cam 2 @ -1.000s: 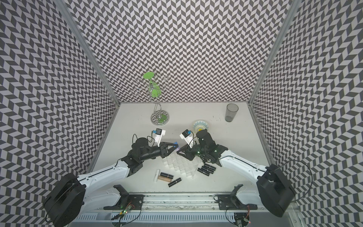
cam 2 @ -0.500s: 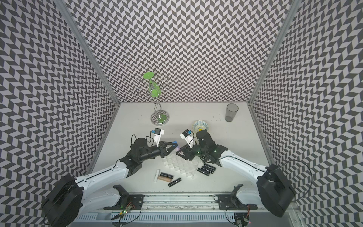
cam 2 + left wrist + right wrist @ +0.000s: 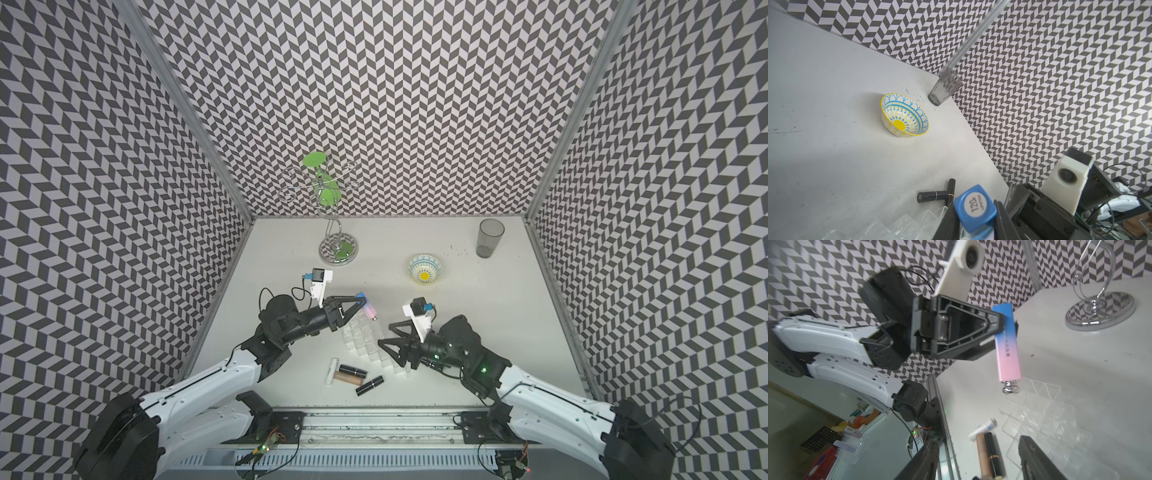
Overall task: Arrange the lipsticks in the organizer
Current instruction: Adjust the lipstick.
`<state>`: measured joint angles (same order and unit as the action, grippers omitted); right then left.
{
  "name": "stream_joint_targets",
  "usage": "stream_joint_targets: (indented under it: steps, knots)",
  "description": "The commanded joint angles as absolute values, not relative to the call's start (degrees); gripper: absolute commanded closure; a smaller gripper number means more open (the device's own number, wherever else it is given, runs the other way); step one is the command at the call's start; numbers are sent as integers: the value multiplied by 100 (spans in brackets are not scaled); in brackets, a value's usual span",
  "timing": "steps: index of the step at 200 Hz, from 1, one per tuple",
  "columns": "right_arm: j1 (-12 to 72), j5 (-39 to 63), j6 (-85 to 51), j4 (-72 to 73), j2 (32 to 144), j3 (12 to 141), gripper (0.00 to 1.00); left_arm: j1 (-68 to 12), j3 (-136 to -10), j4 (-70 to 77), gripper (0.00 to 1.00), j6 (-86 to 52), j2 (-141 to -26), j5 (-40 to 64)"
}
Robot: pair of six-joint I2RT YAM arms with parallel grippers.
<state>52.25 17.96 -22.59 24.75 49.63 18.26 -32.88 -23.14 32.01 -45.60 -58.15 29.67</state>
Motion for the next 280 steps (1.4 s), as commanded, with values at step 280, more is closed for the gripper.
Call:
stream_joint_targets:
  steps: [280]
  knots:
    - [5520, 986, -1515, 5496, 7727, 2692, 61, -2937, -2017, 3281, 100, -4818, -5256, 3182]
